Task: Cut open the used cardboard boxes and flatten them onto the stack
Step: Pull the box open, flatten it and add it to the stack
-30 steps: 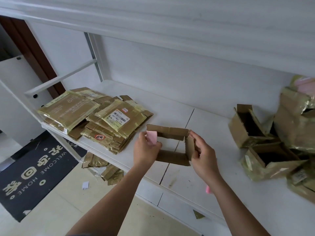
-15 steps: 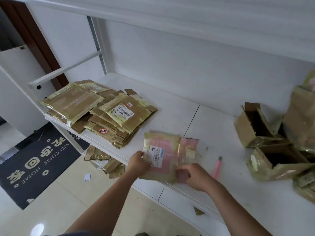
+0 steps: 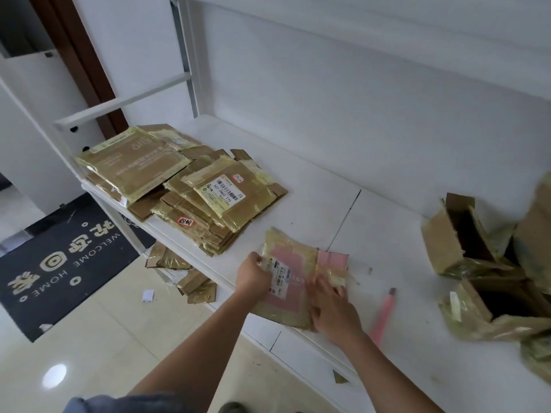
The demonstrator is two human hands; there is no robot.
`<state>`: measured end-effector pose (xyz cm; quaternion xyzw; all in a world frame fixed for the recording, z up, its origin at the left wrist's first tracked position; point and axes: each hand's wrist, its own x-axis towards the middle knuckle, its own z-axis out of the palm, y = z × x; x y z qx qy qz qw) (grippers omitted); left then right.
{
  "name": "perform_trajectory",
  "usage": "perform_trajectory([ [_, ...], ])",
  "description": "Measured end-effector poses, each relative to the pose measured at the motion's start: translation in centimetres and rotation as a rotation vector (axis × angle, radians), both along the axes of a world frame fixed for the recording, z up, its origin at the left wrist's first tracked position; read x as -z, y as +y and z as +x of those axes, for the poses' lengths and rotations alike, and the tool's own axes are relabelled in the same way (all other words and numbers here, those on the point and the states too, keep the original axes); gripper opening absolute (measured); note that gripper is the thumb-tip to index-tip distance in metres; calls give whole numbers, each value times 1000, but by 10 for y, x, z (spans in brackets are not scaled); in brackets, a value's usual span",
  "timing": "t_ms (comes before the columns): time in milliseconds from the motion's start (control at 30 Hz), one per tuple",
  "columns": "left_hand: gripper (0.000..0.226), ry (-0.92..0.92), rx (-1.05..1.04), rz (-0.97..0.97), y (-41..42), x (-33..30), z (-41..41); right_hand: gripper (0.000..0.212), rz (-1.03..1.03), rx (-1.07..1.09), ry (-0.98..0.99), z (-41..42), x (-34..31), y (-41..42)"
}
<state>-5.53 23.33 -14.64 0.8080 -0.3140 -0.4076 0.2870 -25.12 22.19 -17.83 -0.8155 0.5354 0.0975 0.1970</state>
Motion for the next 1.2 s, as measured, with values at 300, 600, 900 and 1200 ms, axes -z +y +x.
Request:
perform_trajectory([
  [300, 17, 214, -101, -388, -19, -77, -7, 62, -339, 656, -535, 9, -46, -7],
  [600, 22, 502, -440, -491, -26, -99, 39, 83, 168, 863, -1476, 85, -110, -39],
  [900, 22, 320, -533, -393, -36, -77, 116, 65, 330, 760, -1392, 170, -87, -81],
  [1200, 100, -80, -466, -345, -42, -57, 173, 77, 24, 469, -1030, 234, -78, -121],
])
